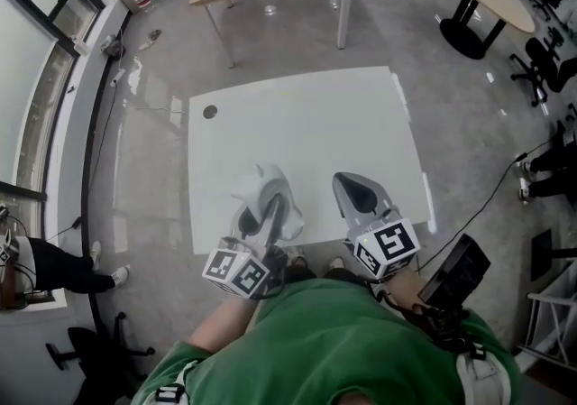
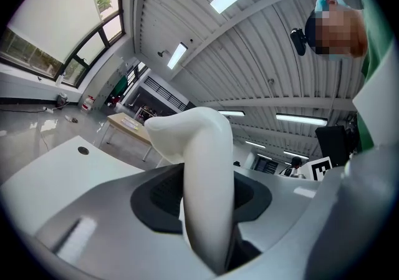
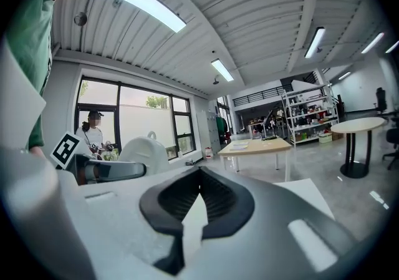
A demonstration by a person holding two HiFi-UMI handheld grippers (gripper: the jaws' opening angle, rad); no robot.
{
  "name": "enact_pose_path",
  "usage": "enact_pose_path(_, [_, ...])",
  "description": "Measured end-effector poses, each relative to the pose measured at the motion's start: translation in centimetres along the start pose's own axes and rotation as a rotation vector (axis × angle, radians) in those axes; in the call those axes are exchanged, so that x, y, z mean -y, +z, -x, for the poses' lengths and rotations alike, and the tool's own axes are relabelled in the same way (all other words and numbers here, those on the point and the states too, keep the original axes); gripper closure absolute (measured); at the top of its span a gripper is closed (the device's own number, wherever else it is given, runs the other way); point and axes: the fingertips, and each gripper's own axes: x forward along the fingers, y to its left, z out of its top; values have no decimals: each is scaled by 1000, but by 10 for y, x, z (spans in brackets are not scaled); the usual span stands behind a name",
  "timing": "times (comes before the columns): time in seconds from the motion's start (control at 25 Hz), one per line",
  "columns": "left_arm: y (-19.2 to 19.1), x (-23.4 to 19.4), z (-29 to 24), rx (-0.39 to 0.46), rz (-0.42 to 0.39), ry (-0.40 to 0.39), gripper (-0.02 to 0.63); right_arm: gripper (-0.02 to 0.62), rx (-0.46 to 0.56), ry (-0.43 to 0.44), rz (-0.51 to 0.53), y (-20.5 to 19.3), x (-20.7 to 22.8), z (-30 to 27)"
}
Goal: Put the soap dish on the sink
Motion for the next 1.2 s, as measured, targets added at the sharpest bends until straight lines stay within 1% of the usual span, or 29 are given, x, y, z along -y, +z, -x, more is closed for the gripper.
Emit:
enact_pose_path(0.32, [11, -69, -33, -61, 23, -60, 451, 594, -37, -101, 16, -1, 1, -58])
enact_pose_path(0.48, [6, -75, -54, -96, 38, -82, 451, 594, -52, -144, 5, -2, 19, -65])
enact_pose_path(0.56, [2, -77, -65, -112, 42, -85, 451, 594, -56, -152, 3, -3, 28, -70])
enact_pose_path(0.72, [-12, -86, -87, -150, 61, -56, 451, 594, -65, -143, -8, -7, 46, -82])
enact_pose_path(0.88, [-32, -95, -108, -207, 89, -14, 451, 594, -95, -119, -28, -15, 65, -92])
enact_pose_path(1.04, [-61, -107, -129, -286, 126, 24, 451, 594, -140, -96, -55, -29, 79, -102])
enact_pose_path(1.2, [-95, -125, -148, -363, 177, 41, 451, 594, -195, -86, -94, -55, 91, -113])
